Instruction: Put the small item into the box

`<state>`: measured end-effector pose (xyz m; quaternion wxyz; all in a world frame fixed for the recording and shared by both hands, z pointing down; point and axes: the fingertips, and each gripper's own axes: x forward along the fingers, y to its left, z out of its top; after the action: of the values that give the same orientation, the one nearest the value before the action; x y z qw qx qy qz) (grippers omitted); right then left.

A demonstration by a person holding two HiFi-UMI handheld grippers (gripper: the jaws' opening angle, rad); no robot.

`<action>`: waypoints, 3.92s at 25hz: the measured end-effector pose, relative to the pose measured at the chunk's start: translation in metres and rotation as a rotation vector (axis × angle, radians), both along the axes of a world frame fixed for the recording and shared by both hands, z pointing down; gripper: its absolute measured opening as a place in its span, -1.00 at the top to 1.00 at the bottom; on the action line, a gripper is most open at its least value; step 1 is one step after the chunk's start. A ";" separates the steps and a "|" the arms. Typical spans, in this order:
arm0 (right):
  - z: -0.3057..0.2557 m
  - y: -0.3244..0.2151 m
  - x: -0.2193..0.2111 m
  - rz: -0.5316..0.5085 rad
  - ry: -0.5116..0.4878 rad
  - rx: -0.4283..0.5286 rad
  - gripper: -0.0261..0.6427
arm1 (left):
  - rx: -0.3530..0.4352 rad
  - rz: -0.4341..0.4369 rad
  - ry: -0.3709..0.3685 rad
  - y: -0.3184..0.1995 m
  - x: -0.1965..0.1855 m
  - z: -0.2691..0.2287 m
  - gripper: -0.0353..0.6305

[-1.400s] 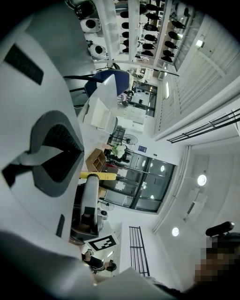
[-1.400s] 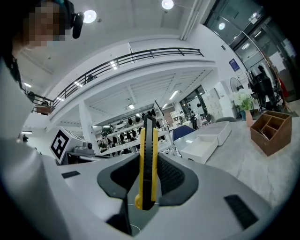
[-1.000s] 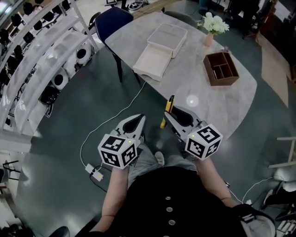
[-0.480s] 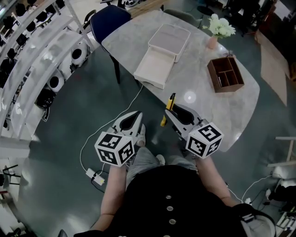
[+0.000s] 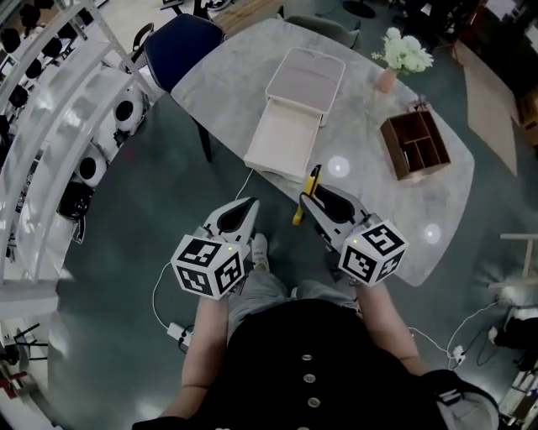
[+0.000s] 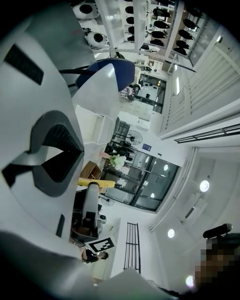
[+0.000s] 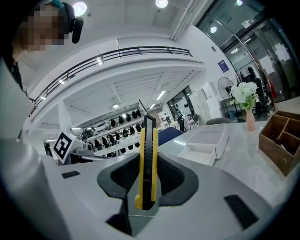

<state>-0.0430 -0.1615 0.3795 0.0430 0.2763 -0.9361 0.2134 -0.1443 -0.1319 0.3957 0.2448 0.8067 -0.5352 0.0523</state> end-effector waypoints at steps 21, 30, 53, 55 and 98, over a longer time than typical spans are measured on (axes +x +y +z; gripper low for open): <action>-0.005 -0.122 -0.067 0.175 0.001 0.012 0.57 | 0.004 0.212 0.004 -0.131 -0.062 -0.004 0.84; -0.001 -0.138 -0.071 0.255 0.011 0.010 0.57 | -0.002 0.292 0.009 -0.151 -0.068 0.001 0.84; 0.004 -0.171 -0.046 0.268 0.042 -0.012 0.57 | -0.046 0.277 0.038 -0.174 -0.053 0.013 0.84; 0.005 -0.175 -0.044 0.257 0.045 -0.018 0.57 | -0.048 0.272 0.036 -0.178 -0.050 0.013 0.84; 0.097 -0.243 -0.076 -0.001 0.342 -0.185 0.57 | -0.167 0.104 0.071 -0.217 -0.068 0.067 0.84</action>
<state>-0.1186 -0.4045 0.4765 0.2266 0.3031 -0.8917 0.2483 -0.2122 -0.3487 0.4632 0.3272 0.8115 -0.4774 0.0808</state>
